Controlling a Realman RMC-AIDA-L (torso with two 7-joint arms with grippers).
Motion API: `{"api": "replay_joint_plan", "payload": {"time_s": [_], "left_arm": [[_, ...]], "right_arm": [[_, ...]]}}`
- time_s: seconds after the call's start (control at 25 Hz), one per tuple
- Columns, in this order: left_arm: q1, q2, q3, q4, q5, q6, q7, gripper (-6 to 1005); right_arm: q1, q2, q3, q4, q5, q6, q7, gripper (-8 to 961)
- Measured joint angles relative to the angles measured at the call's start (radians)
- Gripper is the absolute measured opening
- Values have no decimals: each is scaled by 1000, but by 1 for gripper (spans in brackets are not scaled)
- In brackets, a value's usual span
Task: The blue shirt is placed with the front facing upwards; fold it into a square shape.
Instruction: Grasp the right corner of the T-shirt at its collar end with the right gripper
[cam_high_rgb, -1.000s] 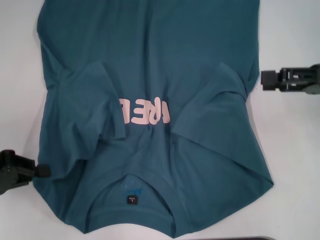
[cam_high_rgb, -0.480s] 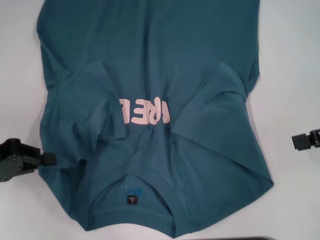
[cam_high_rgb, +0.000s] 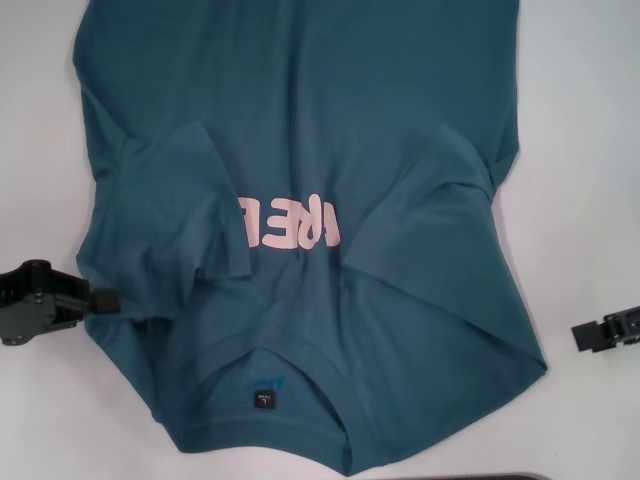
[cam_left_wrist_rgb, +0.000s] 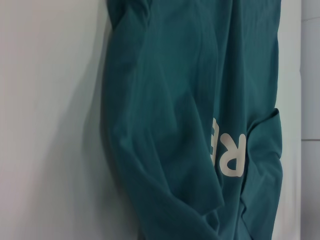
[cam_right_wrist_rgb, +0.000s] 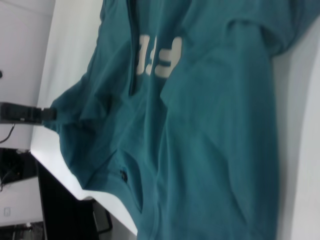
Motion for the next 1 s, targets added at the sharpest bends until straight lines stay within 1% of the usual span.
{"api": "replay_joint_plan", "payload": {"time_s": [0.2, 0.44, 0.68, 0.84, 1.0], "left_arm": [[0, 0, 0, 2, 0, -4, 0, 31], [0, -1, 1, 2, 6, -10, 1, 32], [0, -1, 2, 2, 7, -14, 1, 31], [1, -1, 2, 2, 8, -16, 1, 31], [1, -1, 1, 2, 8, -16, 1, 31]], "right_arm": [[13, 28, -1, 2, -48, 22, 23, 730], [20, 44, -1, 1, -63, 57, 78, 730], [22, 68, -2, -2, -64, 87, 101, 730], [24, 77, -11, 2, -65, 102, 103, 730], [24, 80, -22, 0, -65, 106, 104, 730]]}}
